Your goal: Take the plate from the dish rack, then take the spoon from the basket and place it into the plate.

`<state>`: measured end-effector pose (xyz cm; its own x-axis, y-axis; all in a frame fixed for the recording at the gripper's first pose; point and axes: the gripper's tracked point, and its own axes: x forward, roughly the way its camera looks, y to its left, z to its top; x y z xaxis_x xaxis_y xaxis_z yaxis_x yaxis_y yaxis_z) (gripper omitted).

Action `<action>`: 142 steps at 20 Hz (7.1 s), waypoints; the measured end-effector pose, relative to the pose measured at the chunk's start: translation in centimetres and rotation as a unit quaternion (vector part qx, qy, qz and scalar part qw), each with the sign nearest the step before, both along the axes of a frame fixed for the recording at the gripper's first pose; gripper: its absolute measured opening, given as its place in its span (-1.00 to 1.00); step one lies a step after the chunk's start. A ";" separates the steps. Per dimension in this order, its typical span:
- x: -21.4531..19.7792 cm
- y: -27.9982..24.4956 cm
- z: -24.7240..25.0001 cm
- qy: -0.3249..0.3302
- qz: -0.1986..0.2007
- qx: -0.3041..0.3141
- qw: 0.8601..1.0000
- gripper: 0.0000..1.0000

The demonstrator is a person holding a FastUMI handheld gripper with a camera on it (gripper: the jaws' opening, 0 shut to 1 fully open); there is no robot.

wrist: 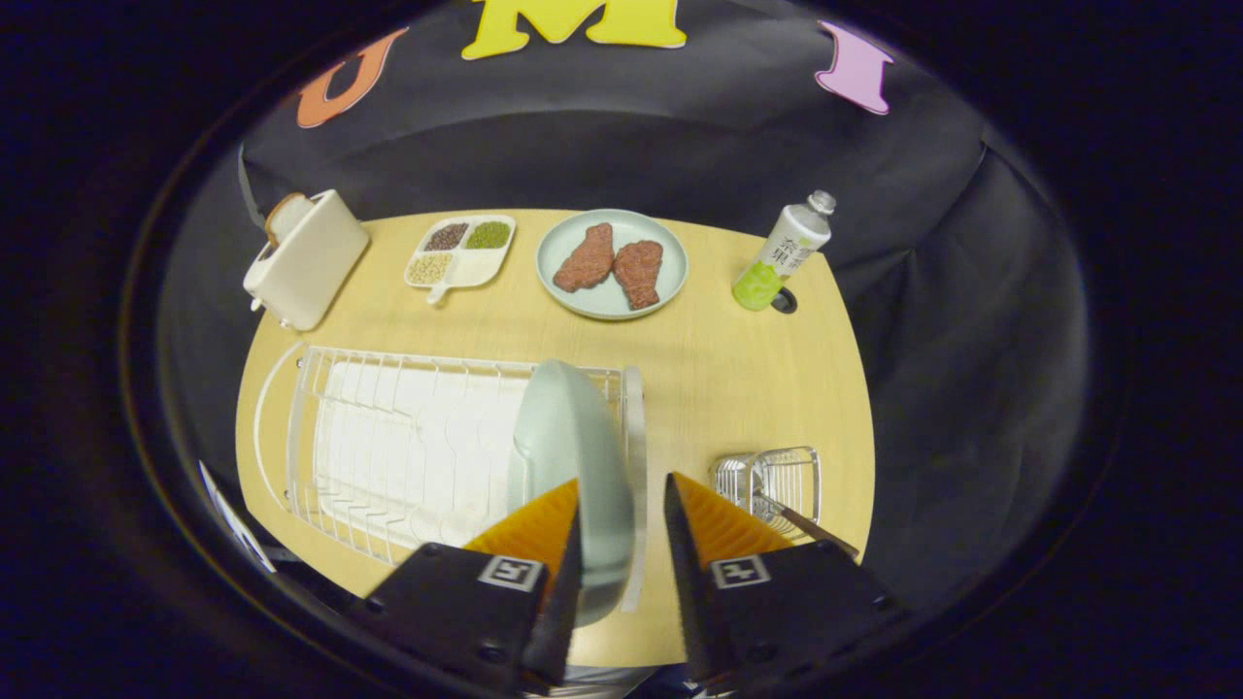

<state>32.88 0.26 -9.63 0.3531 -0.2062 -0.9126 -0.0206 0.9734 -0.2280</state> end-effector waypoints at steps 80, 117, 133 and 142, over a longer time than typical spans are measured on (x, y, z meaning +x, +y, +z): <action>-18.0 -8.3 -13.1 -0.291 0.003 0.110 0.950 0.97; -4.0 -15.8 -2.3 -0.528 -0.001 0.052 0.848 -0.64; -12.7 -8.2 4.6 -0.534 0.001 0.090 0.840 -0.69; -18.4 3.8 -4.0 -0.438 0.065 0.168 0.881 -0.69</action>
